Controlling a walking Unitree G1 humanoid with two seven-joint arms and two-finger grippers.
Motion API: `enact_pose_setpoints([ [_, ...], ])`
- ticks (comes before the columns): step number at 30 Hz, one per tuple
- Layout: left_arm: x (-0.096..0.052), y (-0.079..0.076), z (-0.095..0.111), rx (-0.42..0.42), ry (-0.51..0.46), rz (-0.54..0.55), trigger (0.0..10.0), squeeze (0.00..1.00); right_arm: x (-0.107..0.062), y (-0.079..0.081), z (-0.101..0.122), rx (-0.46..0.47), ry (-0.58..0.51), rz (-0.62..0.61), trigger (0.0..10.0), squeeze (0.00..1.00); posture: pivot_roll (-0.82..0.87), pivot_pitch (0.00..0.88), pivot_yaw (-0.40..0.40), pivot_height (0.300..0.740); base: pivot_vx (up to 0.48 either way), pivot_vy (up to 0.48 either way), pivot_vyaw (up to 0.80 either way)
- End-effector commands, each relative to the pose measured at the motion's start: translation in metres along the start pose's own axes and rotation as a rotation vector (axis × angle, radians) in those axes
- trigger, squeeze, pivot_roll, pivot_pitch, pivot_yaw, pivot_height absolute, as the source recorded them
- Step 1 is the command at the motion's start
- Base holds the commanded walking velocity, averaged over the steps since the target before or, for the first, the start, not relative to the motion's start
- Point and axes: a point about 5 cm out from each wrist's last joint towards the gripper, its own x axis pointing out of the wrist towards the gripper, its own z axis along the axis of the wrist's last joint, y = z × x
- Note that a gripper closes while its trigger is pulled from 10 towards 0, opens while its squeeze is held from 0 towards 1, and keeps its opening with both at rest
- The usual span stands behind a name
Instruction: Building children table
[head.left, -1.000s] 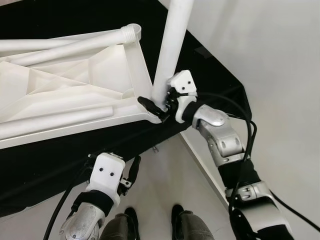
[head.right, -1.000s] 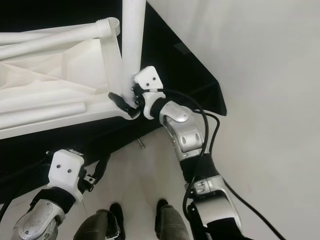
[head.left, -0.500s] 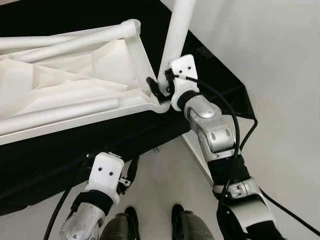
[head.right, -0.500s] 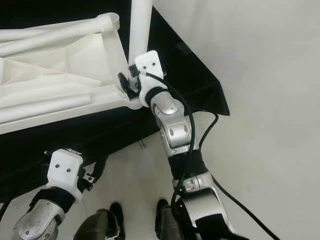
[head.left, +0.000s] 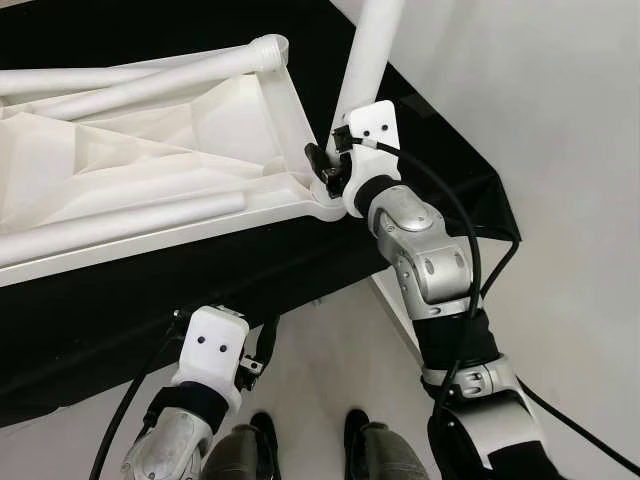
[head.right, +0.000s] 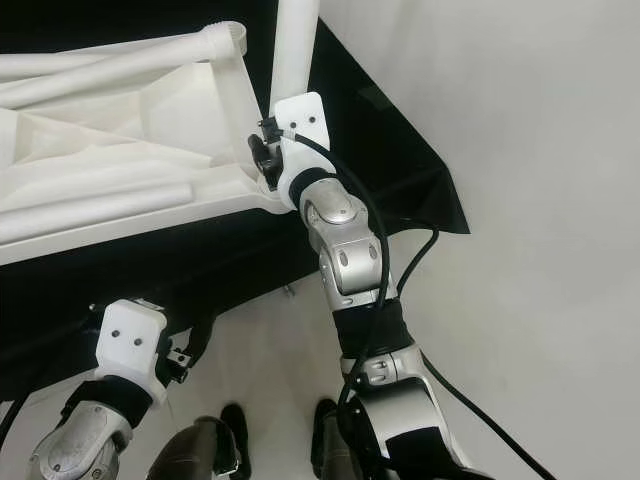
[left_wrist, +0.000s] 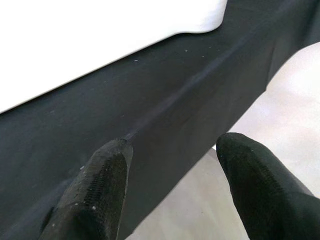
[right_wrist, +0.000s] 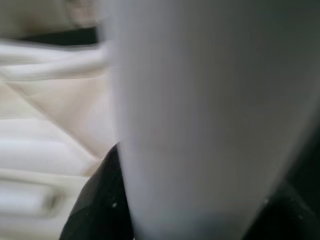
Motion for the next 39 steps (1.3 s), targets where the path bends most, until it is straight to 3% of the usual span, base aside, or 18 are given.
enact_pose_setpoints([
  [1, -0.003, -0.001, -0.001, -0.007, 0.015, 0.002, 10.0, 0.00, -0.005, 0.033, 0.029, 0.084, -0.213, 0.332, 0.0, 0.00, -0.02, 0.337, -0.048, 0.740, 0.000, 0.000, 0.00],
  [2, -0.003, -0.001, -0.001, -0.009, 0.015, 0.003, 10.0, 0.00, -0.020, 0.041, 0.029, 0.166, -0.253, 0.613, 0.0, 0.00, -0.03, 0.337, -0.044, 0.740, 0.000, 0.000, 0.00],
  [3, -0.003, -0.001, -0.001, -0.009, 0.015, 0.003, 10.0, 0.00, -0.020, 0.041, 0.029, 0.166, -0.253, 0.613, 0.0, 0.00, -0.03, 0.337, -0.044, 0.740, 0.000, 0.000, 0.00],
  [4, -0.003, -0.001, 0.000, -0.011, 0.014, 0.003, 10.0, 0.00, -0.031, 0.040, 0.015, 0.152, -0.204, 0.804, 0.0, 0.00, -0.03, 0.338, -0.042, 0.740, 0.000, 0.000, 0.00],
  [5, -0.002, -0.001, 0.000, -0.014, 0.013, 0.000, 10.0, 0.00, -0.036, 0.033, -0.002, 0.099, -0.114, 0.903, 0.0, 0.00, -0.02, 0.339, -0.047, 0.740, 0.000, 0.000, 0.00],
  [7, -0.002, -0.001, -0.001, -0.017, 0.013, -0.002, 10.0, 0.00, -0.039, 0.028, -0.012, 0.069, -0.053, 0.959, 0.0, 0.00, -0.02, 0.339, -0.048, 0.740, 0.000, 0.000, 0.00],
  [19, -0.002, 0.000, 0.000, -0.018, 0.013, 0.006, 10.0, 0.00, -0.022, 0.029, -0.015, -0.024, -0.011, 0.990, 0.0, 0.00, -0.02, 0.338, -0.047, 0.740, 0.000, 0.000, 0.00],
  [25, -0.003, 0.000, 0.000, -0.016, 0.015, 0.003, 10.0, 0.00, -0.008, 0.022, -0.008, -0.102, -0.069, 0.859, 0.0, 0.00, -0.02, 0.336, -0.046, 0.740, 0.000, 0.000, 0.00],
  [35, -0.002, -0.001, 0.000, 0.003, 0.015, -0.020, 10.0, 0.00, -0.018, -0.002, 0.011, -0.132, -0.123, 0.762, 0.0, 0.00, -0.02, 0.332, -0.045, 0.740, 0.000, 0.000, 0.00],
  [38, -0.001, -0.003, 0.000, 0.022, 0.017, -0.050, 10.0, 0.00, -0.028, -0.009, 0.015, -0.098, -0.136, 0.795, 0.0, 0.00, -0.02, 0.329, -0.045, 0.740, 0.000, 0.000, 0.00],
  [39, 0.000, -0.006, 0.000, 0.046, 0.018, -0.100, 10.0, 0.00, -0.037, -0.011, 0.015, -0.096, -0.117, 0.858, 0.0, 0.00, -0.03, 0.320, -0.038, 0.740, 0.000, 0.000, 0.00],
])
